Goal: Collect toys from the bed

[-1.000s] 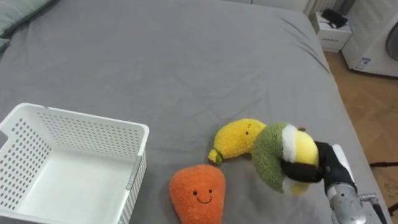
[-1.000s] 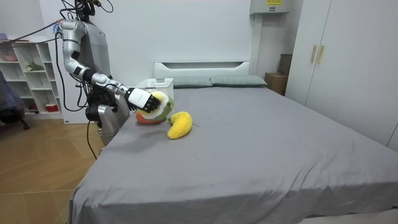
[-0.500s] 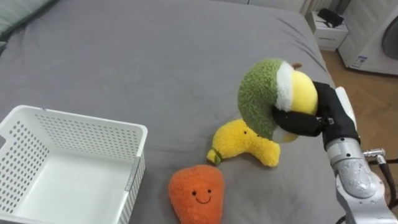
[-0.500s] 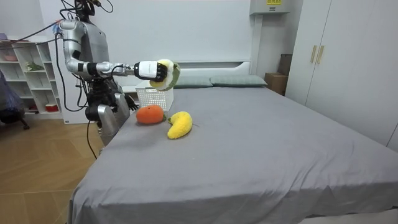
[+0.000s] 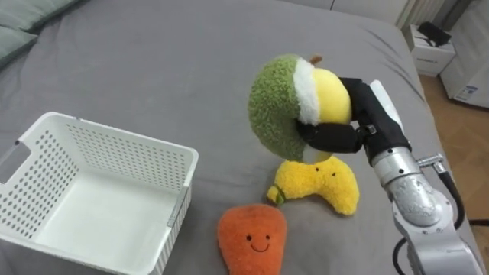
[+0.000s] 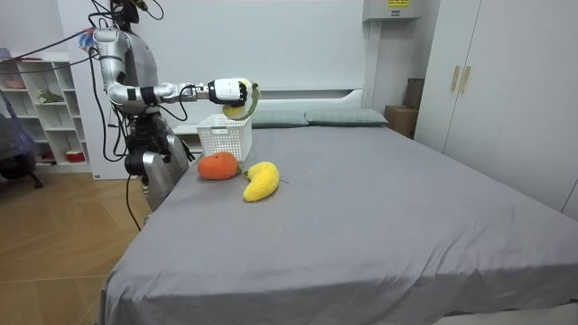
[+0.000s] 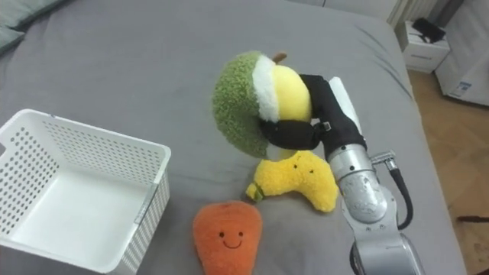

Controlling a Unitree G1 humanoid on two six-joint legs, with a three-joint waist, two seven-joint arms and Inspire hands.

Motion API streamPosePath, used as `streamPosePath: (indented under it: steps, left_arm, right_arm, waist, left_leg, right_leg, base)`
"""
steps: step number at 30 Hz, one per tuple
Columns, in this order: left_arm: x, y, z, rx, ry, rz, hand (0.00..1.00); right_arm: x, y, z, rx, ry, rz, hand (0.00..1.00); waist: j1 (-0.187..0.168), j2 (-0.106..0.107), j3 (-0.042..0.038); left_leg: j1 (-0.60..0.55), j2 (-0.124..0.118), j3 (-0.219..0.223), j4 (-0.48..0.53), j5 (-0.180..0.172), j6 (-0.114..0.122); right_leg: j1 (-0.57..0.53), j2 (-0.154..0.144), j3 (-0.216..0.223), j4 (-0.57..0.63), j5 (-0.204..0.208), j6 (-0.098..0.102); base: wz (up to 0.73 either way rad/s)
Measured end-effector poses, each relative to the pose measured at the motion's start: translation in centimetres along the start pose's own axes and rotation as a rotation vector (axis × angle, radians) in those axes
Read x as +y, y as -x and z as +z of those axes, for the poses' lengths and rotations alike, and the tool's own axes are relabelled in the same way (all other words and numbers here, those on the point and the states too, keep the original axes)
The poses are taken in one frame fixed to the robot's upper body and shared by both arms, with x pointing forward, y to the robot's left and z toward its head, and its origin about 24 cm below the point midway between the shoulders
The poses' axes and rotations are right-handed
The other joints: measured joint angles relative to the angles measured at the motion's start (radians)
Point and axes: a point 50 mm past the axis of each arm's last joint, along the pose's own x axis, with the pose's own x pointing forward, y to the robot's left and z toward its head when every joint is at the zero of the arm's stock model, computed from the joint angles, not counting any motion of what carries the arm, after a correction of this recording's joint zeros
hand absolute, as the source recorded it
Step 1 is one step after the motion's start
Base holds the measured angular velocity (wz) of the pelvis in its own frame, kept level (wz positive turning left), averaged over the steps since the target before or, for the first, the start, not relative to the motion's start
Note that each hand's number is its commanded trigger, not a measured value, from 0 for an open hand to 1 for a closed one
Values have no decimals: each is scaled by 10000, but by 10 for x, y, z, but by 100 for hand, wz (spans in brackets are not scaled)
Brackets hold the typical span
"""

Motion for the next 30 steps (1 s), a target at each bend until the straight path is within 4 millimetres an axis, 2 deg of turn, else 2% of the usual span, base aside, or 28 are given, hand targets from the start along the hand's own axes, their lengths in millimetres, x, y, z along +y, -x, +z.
streamPosePath:
  steps: [3, 5, 7, 10, 11, 13, 14, 16, 19, 23, 26, 30]
  left_arm:
    - [1, -1, 5, -151, -5, -88, 0]
    - [2, -2, 12, -406, 77, -131, 0]
    - [3, -3, 15, -513, 50, -219, 0]
    - [3, -3, 14, -502, 43, -220, 0]
    - [4, -3, 14, -502, 10, -197, 0]
    - [5, -3, 13, -472, -18, -181, 0]
    - [5, -4, 15, -534, -55, -200, 0]
    - [5, -4, 16, -549, -91, -201, 0]
    - [3, -3, 15, -551, -214, -268, 0]
    - [2, -4, 17, -490, -322, -294, 0]
    - [2, -4, 19, -534, -400, -313, 0]
    - [2, -4, 18, -480, -453, -303, 0]
  right_arm:
    - [7, -4, 6, -231, 60, 392, 100]
    - [12, -4, 6, -246, 287, 740, 100]
    - [16, -4, 7, -296, 367, 919, 100]
    - [24, -7, 12, -478, 609, 1510, 100]
    - [27, -9, 16, -597, 664, 1798, 100]
    - [35, -12, 21, -799, 769, 2180, 100]
    - [38, -13, 23, -892, 810, 2417, 100]
    - [44, -13, 26, -997, 850, 2736, 100]
    - [57, -13, 28, -993, 587, 3123, 100]
    - [71, -10, 29, -992, 599, 3848, 100]
    - [73, -9, 29, -992, 611, 3967, 100]
    - [74, -9, 29, -1000, 615, 4013, 100]
  waist:
    - [90, -28, 17]
    - [294, -70, 48]
    - [400, -129, 17]
    - [584, -174, 27]
    - [613, -220, 91]
    - [728, -290, 110]
    - [864, -277, 144]
    - [980, -404, 98]
    - [1272, -516, 129]
    - [1488, -461, 177]
    - [1644, -391, 226]
    - [1688, -343, 251]
  left_leg:
    - [-37, -28, -152, 10, 2, 4]
    - [-69, -40, -133, 11, 9, 15]
    - [-136, -55, -134, 13, 16, 27]
    - [-134, -74, -141, 4, 26, 44]
    - [-149, -85, -178, -5, 38, 54]
    - [-163, -94, -194, -7, 42, 54]
    - [-193, -108, -226, -8, 42, 55]
    - [-249, -136, -325, -7, 53, 72]
    - [-335, -165, -459, 15, 54, 76]
    - [-469, -204, -587, 107, 47, 90]
    - [-542, -224, -698, 144, 47, 92]
    - [-690, -244, -778, 155, 52, 99]
  right_leg:
    - [3, -20, -94, -16, -2, 4]
    - [-11, -33, -108, -14, -5, 9]
    - [-61, -51, -131, -5, -12, 21]
    - [-65, -67, -141, 1, -6, 35]
    - [-40, -76, -201, -3, -6, 37]
    - [-33, -78, -217, -21, -10, 43]
    - [-22, -84, -233, -50, -16, 55]
    - [-10, -99, -341, -138, -7, 79]
    - [-9, -115, -427, -170, 4, 97]
    - [-40, -147, -589, -174, 1, 119]
    - [-66, -154, -674, -165, 1, 119]
    - [-141, -167, -783, -158, 1, 123]
  base:
    - [8]
    - [2]
    - [2]
    - [2]
    - [7]
    - [6]
    - [7]
    - [15]
    - [10]
    - [13]
    - [10]
    - [8]
